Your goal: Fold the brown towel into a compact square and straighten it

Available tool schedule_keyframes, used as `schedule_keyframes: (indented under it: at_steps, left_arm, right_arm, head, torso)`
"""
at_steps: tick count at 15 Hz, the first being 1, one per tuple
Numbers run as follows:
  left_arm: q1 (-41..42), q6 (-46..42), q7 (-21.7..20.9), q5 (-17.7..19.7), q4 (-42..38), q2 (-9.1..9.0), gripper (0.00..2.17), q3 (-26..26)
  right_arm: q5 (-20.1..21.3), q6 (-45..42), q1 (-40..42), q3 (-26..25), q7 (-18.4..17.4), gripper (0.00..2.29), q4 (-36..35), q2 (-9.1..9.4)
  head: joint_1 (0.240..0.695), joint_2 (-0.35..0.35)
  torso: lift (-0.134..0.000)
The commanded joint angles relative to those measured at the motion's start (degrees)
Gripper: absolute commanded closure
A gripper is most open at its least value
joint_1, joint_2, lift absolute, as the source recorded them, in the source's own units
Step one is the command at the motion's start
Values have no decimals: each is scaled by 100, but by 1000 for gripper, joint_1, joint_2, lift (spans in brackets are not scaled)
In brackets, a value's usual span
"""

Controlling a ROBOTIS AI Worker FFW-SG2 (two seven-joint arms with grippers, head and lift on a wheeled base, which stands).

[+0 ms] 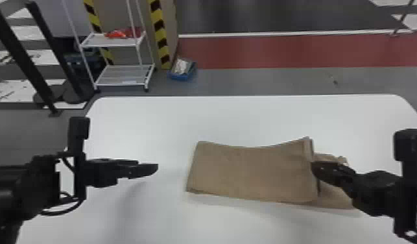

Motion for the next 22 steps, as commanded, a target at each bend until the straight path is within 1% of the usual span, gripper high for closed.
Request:
schedule_keyframes:
  at_steps: [1, 2, 3, 5, 6, 7, 8, 10, 11, 12, 14, 15, 17, 19, 20, 22]
  left_arm:
    - [-10, 0, 0, 1, -19, -18, 36, 13]
    - [-10, 0, 0, 1, -45, -26, 36, 13]
    - [-10, 18, 0, 10, -63, -26, 36, 13]
    - [-10, 35, 0, 1, -80, -35, 36, 39]
    - [-10, 35, 0, 10, -80, -44, 36, 57]
    - [-1, 35, 0, 19, -80, -53, 36, 66]
    - [8, 18, -9, 89, -98, -79, 36, 83]
    - [8, 18, 26, 107, -133, -132, 36, 83]
    - [17, 18, 35, 98, -177, -149, 36, 66]
    - [26, 18, 44, 89, -186, -158, 36, 66]
    - [26, 35, 53, 89, -212, -149, 36, 75]
    - [43, 53, 53, 89, -238, -149, 36, 83]
    - [96, 53, 44, 89, -273, -167, 36, 75]
    - [114, 70, 44, 80, -344, -202, 36, 66]
    - [122, 106, 53, 80, -388, -211, 36, 57]
    - [131, 123, 61, 71, -405, -211, 36, 39]
  right_arm:
    - [6, -19, 34, -119, -6, 1052, 253, 5]
    - [-11, -124, 17, -119, -15, 1052, 393, 5]
    - [-91, -107, -1, -180, -24, 1052, 385, 5]
    - [-407, 16, -1, -409, -15, 1052, -20, 5]
    - [-425, 34, 78, -453, 3, 1052, -169, 5]
    - [-398, 34, 122, -514, 3, 1052, -151, 5]
    - [-381, -1, 131, -576, -6, 1052, 59, 5]
    - [-293, -72, 70, -541, -32, 1052, 385, 5]
    - [-293, -89, 43, -523, -32, 1052, 411, 5]
    - [-433, -107, 43, -567, -24, 1052, 288, 5]
    - [-873, 16, 122, -857, 3, 1052, -222, 5]
    - [-934, 86, 184, -980, 20, 1052, -362, 5]
    - [-811, 86, 245, -1015, 29, 1052, -151, 5]
    - [-741, -1, 52, -1050, 20, 1052, 332, 5]
    - [-732, 34, -36, -1077, 12, 1055, 402, 5]
    - [-934, 122, -36, -1217, 29, 1052, 112, 5]
  head:
    - [695, 66]
    - [695, 60]
    - [695, 55]
    - [695, 50]
    - [695, 44]
    - [695, 41]
    - [695, 37]
    - [695, 26]
    - [695, 19]
    - [695, 9]
    - [695, 7]
    - [695, 5]
    - [695, -3]
    - [695, -14]
    - [695, -20]
    - [695, -37]
  torso:
    - [-124]
    - [-124]
    - [-124]
    - [-124]
    - [-124]
    - [-124]
    - [-124]
    - [-124]
    - [-124]
    - [-124]
    - [-124]
    - [-124]
    - [-124]
    - [-124]
    - [-124]
    - [-124]
